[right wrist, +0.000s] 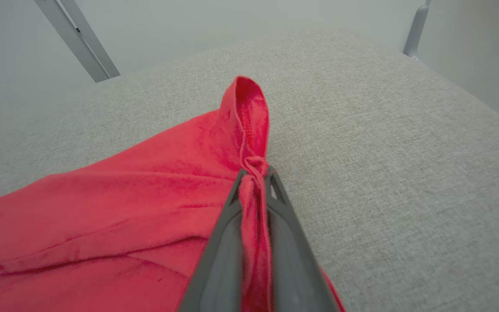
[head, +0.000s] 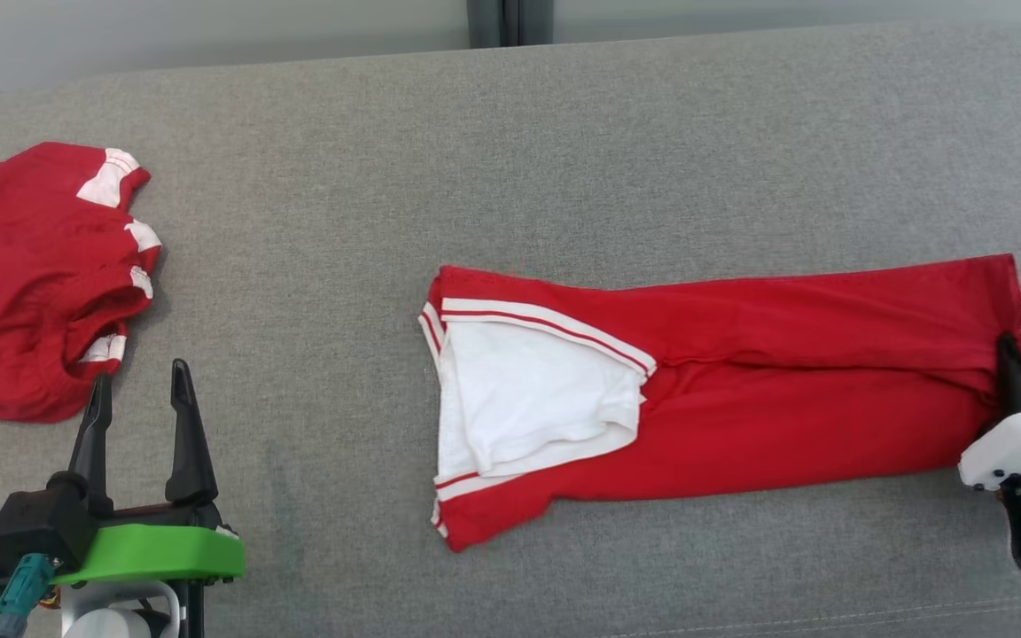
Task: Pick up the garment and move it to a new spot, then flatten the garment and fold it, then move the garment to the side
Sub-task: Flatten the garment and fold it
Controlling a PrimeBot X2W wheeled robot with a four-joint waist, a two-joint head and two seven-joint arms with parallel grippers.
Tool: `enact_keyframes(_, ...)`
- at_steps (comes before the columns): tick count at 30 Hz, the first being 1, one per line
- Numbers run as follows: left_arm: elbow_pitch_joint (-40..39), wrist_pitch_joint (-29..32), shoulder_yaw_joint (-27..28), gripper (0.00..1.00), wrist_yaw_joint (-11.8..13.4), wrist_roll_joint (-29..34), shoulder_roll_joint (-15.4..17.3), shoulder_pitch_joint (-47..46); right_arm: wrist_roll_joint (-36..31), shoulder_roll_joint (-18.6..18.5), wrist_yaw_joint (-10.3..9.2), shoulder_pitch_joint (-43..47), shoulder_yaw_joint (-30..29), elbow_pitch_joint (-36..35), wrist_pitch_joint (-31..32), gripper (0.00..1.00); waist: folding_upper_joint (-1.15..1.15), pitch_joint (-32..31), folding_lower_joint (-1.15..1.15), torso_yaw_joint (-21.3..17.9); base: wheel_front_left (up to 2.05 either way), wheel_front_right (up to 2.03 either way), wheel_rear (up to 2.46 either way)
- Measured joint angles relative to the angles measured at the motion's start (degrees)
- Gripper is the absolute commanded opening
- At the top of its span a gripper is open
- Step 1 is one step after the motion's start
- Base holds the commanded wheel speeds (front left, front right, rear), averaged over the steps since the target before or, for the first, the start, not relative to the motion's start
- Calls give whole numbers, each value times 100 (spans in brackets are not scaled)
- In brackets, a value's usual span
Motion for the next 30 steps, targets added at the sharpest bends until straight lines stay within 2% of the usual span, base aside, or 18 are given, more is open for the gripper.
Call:
enact_keyframes(4, -1, 0, 30, 100, -19, 2, -10, 35, -27, -160, -1, -21, -65, -78, 116, 0, 0, -69, 0, -40, 0, 0, 0)
enact_keyframes(9, 11, 0, 53, 100, -36, 1, -13, 60, 47, -22, -1, -118, 49, -413, 319, 0, 0, -123, 0, -84, 0, 0, 0)
enact_keyframes(22, 18, 0, -81, 100, 8, -100, -20, 90, 197, 933, -3, 248, 1293, -2130, 922, 0, 0, -155, 0, -61, 0, 0, 0)
enact_keyframes(30, 56, 0, -219, 100, 18, -156, -21, 75, 124, 1250, -4, 287, 2024, -2428, 1160, 0, 0, -96, 0, 94, 0, 0, 0)
